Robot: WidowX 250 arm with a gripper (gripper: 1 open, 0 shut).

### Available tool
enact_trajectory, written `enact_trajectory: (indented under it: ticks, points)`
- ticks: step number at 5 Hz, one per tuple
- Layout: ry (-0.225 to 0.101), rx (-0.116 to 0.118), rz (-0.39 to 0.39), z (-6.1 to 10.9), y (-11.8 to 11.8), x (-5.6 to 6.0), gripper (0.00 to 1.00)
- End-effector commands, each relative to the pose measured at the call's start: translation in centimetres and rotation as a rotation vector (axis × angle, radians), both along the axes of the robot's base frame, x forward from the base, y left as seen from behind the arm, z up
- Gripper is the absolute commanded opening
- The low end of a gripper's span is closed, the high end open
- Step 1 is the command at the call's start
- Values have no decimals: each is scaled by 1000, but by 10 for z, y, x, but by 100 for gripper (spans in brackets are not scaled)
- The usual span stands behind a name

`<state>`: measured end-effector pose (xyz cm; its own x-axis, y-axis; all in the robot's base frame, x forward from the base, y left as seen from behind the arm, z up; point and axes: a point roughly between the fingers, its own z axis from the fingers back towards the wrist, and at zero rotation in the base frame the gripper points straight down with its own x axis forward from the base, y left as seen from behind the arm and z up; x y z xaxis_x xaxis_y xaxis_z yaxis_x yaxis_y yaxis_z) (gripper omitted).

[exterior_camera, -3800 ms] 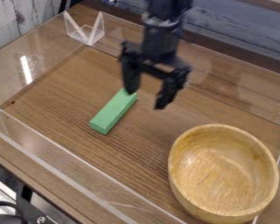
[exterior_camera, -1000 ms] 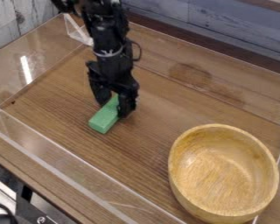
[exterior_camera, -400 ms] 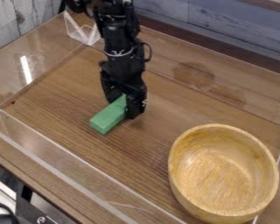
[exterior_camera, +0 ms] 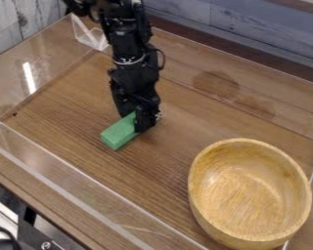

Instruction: Put the green block in the brown bowl

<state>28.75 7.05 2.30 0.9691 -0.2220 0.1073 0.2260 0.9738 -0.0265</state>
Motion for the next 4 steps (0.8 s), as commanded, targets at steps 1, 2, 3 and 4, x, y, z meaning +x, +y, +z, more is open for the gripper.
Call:
enact_trajectory:
  ticks: [1,2,3,4]
  points:
    - [-47,17,66,12,3,17,0]
    - [-50,23,160,25,-5,28,0]
    - [-63,30,256,45,-15,38,0]
    - [-80,29,257,64,-26,40,0]
